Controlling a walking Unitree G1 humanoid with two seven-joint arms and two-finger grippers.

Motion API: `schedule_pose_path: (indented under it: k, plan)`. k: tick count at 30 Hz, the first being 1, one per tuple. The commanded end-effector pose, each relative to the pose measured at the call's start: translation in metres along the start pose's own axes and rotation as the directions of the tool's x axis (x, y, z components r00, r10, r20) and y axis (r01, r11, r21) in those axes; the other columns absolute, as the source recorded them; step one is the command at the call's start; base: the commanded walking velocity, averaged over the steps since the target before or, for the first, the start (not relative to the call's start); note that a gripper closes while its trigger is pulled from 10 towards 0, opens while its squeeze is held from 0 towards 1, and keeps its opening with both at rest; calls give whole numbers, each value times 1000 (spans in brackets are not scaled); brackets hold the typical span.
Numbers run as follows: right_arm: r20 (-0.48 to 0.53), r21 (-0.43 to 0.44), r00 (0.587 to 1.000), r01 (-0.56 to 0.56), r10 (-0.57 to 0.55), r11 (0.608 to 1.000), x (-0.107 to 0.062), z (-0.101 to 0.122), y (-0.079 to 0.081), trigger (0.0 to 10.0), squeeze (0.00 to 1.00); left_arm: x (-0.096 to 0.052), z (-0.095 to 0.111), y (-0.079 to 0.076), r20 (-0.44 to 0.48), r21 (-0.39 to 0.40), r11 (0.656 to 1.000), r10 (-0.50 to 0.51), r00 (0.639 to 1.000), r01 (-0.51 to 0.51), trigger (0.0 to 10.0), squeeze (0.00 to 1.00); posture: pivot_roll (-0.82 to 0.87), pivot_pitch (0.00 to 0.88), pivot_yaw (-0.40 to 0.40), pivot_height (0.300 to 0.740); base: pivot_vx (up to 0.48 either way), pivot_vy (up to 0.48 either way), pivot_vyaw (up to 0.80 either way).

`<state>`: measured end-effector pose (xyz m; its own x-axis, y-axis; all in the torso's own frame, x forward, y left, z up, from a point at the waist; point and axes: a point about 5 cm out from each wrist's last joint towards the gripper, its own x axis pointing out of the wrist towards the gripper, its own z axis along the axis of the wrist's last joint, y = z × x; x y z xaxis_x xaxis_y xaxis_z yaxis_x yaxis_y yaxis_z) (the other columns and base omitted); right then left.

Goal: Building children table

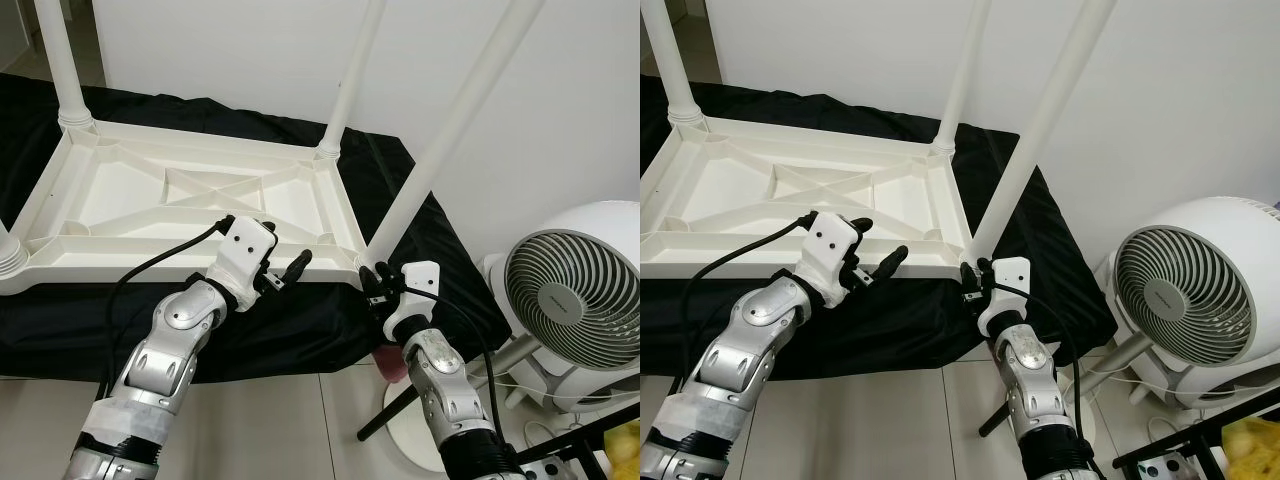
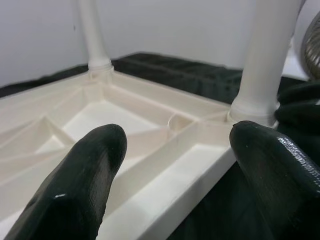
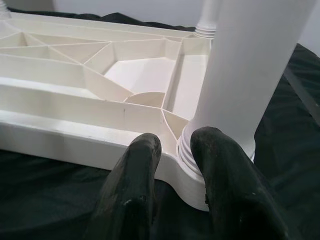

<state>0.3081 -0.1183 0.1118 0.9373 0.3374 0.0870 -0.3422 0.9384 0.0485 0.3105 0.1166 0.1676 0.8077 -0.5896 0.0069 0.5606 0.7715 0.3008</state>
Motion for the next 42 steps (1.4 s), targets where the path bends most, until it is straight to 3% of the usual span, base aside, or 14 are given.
schedule_pose_path:
  k: [1, 5, 10, 12, 15, 18, 23, 31, 40, 42]
  plan:
    - [-23, -17, 999, -34, 33, 999, 3, 1, -6, 10000, 0, 5, -6, 1, -49, 31, 998, 49, 998, -47, 10000, 0, 19, 0, -202, 740, 0, 0, 0]
    - [-18, -32, 1000, -20, 20, 999, 8, 5, -13, 10000, 0, 6, -13, 4, -93, 10, 998, 56, 994, -55, 10000, 0, 19, 0, -202, 740, 0, 0, 0]
    - [-1, -45, 998, 69, -69, 997, 17, 14, -35, 10000, 0, 5, -31, 13, -230, 65, 994, 102, 968, -89, 10000, 0, 22, 0, -200, 740, 0, 0, 0]
    - [-1, -45, 998, 69, -69, 997, 17, 14, -35, 10000, 0, 5, -31, 13, -230, 65, 994, 102, 968, -89, 10000, 0, 22, 0, -200, 740, 0, 0, 0]
    - [4, -45, 993, 121, -121, 992, 17, 18, -47, 10000, 0, 4, -38, 23, -284, 71, 986, 162, 945, -148, 10000, 0, 18, 0, -198, 740, 0, 0, 0]
    - [4, -44, 991, 135, -135, 990, 13, 18, -54, 10000, 0, 1, -48, 43, -359, 151, 961, 273, 893, -233, 10000, 0, 13, 0, -193, 740, 0, 0, 0]
    - [10, -33, 993, 119, -119, 992, 12, 18, -49, 10000, 0, 3, -45, 54, -364, 175, 949, 309, 879, -261, 10000, 0, 7, 0, -186, 740, 0, 0, 0]
    - [21, -14, 994, 110, -110, 994, 12, 16, -40, 10000, 0, -1, -47, 67, -423, 242, 950, 289, 859, -200, 10000, 0, 2, 5, -178, 740, 0, 0, 0]
    - [20, -10, 993, 114, -113, 993, 11, 15, -40, 10000, 0, -5, -53, 73, -504, 229, 969, 200, 840, -92, 10000, 0, 2, 7, -169, 740, 0, 0, 0]
    - [25, -9, 993, 117, -116, 993, 11, 17, -41, 10000, 0, -5, -55, 73, -520, 192, 978, 176, 835, -87, 10000, 0, -3, 7, -163, 740, 0, 0, 0]
